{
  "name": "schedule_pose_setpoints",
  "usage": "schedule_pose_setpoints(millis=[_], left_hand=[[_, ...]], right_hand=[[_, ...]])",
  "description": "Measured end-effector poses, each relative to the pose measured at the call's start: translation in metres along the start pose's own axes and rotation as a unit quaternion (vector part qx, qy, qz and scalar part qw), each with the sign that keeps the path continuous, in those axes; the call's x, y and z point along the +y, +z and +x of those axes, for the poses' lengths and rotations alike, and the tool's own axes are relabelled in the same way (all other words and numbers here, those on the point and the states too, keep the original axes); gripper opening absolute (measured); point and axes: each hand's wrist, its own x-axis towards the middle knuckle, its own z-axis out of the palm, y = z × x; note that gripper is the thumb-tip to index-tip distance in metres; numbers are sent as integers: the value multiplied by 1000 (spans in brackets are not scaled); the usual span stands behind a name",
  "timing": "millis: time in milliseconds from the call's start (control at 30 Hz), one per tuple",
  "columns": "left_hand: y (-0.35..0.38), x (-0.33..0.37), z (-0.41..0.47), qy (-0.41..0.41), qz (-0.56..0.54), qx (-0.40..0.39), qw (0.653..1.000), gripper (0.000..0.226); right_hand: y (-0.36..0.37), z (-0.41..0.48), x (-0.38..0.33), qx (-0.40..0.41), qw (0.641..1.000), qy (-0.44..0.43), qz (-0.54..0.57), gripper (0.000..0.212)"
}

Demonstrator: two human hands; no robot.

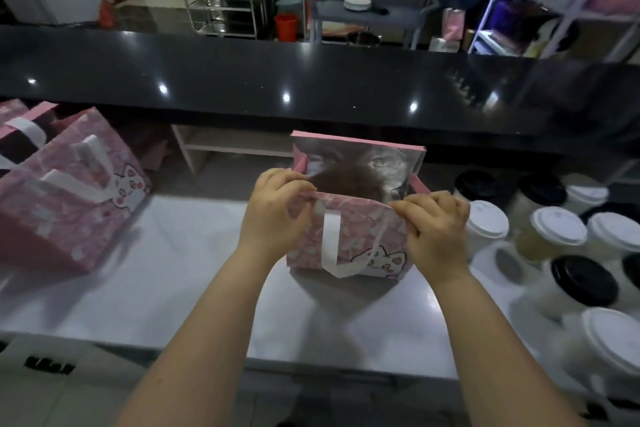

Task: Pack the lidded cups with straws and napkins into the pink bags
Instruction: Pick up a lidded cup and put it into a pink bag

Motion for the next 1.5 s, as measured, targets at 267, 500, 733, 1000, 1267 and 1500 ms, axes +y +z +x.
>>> schedule_pose_setpoints(millis=[267,500,733,1000,1267,1500], left_hand=[[14,46,23,46,5,9,999,19],[69,137,43,148,-23,-101,984,28],[143,196,18,217,56,-201,954,40],[192,230,-10,245,42,-250,936,42],[227,239,-45,249,61,-324,911,44],[239,248,-58,238,51,-339,909,44]], right_hand=[[-33,-2,7,-13,999,22,27,24],[-91,-25,36,-16,994,109,-22,40],[-135,-77,66,-122,947,284,-88,44],[-161,-143,114,-239,811,487,-216,72],[-145,-174,118,-261,796,498,-224,71],[-144,-173,128,-191,834,482,-191,66]])
